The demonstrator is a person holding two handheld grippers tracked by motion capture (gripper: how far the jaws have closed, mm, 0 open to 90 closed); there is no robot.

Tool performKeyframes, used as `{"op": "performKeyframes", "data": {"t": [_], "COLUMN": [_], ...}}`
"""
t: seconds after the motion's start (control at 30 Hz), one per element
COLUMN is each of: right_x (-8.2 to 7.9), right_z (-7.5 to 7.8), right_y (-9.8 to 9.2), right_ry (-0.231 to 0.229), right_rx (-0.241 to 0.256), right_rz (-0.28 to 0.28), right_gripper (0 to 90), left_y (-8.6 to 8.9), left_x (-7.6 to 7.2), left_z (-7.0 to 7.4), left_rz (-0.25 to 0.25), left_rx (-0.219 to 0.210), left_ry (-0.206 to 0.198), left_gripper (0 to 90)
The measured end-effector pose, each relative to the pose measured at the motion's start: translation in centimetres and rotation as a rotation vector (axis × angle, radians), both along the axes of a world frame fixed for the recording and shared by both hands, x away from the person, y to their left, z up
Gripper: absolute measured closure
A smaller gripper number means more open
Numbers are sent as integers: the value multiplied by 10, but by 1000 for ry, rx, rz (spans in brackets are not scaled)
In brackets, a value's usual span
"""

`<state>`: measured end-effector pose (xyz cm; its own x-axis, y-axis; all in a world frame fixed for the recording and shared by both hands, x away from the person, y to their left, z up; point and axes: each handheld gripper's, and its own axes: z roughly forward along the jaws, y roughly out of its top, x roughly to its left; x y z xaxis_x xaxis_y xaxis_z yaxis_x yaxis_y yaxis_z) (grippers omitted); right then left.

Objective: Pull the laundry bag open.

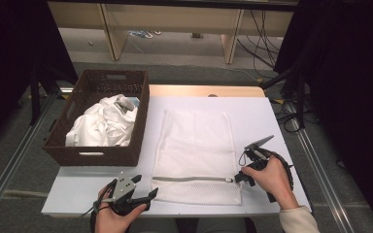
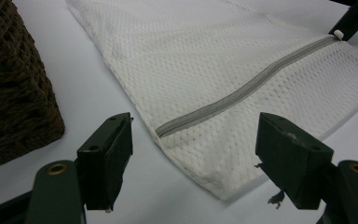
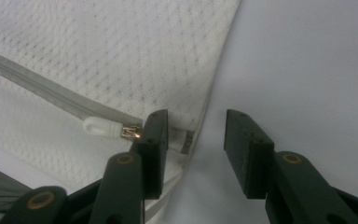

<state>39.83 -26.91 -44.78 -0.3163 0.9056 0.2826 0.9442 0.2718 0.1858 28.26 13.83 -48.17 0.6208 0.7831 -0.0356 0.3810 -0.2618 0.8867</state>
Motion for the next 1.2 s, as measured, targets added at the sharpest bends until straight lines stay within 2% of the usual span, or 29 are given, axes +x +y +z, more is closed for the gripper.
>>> {"op": "performKeyframes", "data": {"t": [0.03,0.07,0.1,0.13,0.2,0.3,0.33,0.37,0.47,0.53,0.57,0.6,0.63,0.67,0.7,0.77,0.8,0.83,0.87,0.9,0.93,0.97,1.03,1.07,1.1,1.13,1.17,1.2], "right_x": [-2,-3,-3,-2,-2,-2,-2,-3,-3,-2,-3,-3,-3,-3,-5,-7,-7,-10,-10,-10,-13,-14,-13,-11,-11,-8,-8,-8], "right_z": [2,1,0,2,1,3,5,5,3,-1,-3,-2,-3,-3,-1,-2,-4,-2,-2,-2,-3,-2,-2,-3,-3,-4,-2,-1], "right_y": [5,7,8,9,10,13,13,14,18,19,22,22,24,24,28,34,35,41,44,44,51,52,54,52,52,47,48,48], "right_ry": [51,46,44,66,52,62,60,47,78,82,76,82,59,59,78,44,1,40,36,36,8,6,12,21,21,-6,23,30], "right_rx": [-9,-5,-8,-18,-23,-22,-21,-17,-38,-50,-55,-66,-71,-71,-103,-152,-180,-201,-199,-199,-240,-243,-250,-227,-227,-214,-207,-205], "right_rz": [-67,-81,-79,-75,-56,-66,-59,-70,-73,-55,-76,-56,-54,-54,-59,-55,-24,-54,-42,-42,-31,-19,-16,-8,-8,55,37,24], "right_gripper": [612,614,616,616,616,618,619,622,619,619,620,621,622,622,635,659,668,677,723,723,779,805,832,860,860,864,866,866], "left_y": [-1,0,-2,-2,-1,-1,-2,-1,-2,-1,-1,-1,-2,-2,-1,-1,-1,-1,-2,-2,-2,-4,-4,-8,-8,-13,-15,-19], "left_x": [0,0,-2,-1,-1,-1,-2,-1,-2,-2,-2,-1,-1,-1,0,0,-1,-1,-2,-2,-2,-2,-1,0,0,1,2,3], "left_z": [0,0,0,0,1,0,0,0,0,0,0,0,0,0,1,0,1,1,0,0,1,1,1,2,2,4,6,7], "left_rz": [2,0,15,11,0,3,14,8,10,11,12,11,14,14,2,4,1,1,12,12,5,8,2,-30,-30,-40,-57,-65], "left_rx": [-9,0,-25,-22,-3,-4,-21,-11,-14,-16,-17,-14,-27,-27,-6,-15,-5,-5,-33,-33,-16,-30,-20,-26,-26,-34,-29,-55], "left_ry": [-1,-3,8,2,-4,0,9,2,6,7,7,5,7,7,-2,-2,-3,-3,14,14,7,11,14,7,7,15,12,16], "left_gripper": [274,274,274,274,274,273,273,273,273,274,273,273,274,273,273,273,272,272,272,272,272,271,275,281,284,284,285,286]}}
